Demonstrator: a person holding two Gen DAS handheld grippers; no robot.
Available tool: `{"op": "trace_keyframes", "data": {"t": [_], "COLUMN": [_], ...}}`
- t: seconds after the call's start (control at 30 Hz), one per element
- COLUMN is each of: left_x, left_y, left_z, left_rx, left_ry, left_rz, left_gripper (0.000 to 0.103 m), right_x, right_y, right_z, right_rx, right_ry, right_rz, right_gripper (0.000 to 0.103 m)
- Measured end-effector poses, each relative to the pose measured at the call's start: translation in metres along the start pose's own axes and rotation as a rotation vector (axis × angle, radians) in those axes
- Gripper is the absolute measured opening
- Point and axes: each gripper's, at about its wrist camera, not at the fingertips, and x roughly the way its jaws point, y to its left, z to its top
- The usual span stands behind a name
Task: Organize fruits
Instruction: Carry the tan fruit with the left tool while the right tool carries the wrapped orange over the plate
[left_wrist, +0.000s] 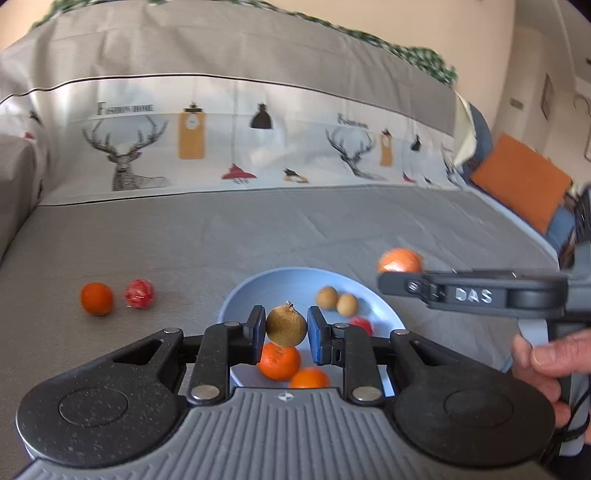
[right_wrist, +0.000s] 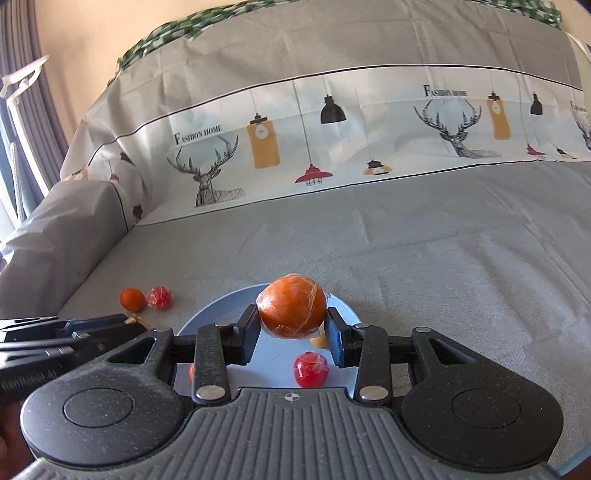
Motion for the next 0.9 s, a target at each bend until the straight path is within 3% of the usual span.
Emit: {"op": "trace_keyframes", "data": {"t": [0.37,0.9], "left_x": [0.025,0.029], "left_y": [-0.02,-0.021], "left_z": [-0.013,-0.014], "left_rx": [0.106,0.114], "left_ry": [0.053,0.057], "left_rz": [-0.039,-0.04], "left_gripper": [0.026,0.026], "right_x": [0.017,0.024], "right_y": [0.008,0.007], "right_z": [-0.002,-0.004], "right_rx": [-0.036,-0.047], "right_ry": [0.045,0.075], "right_rz": [-0.009,-0.015], "right_gripper": [0.04,0.04]}}
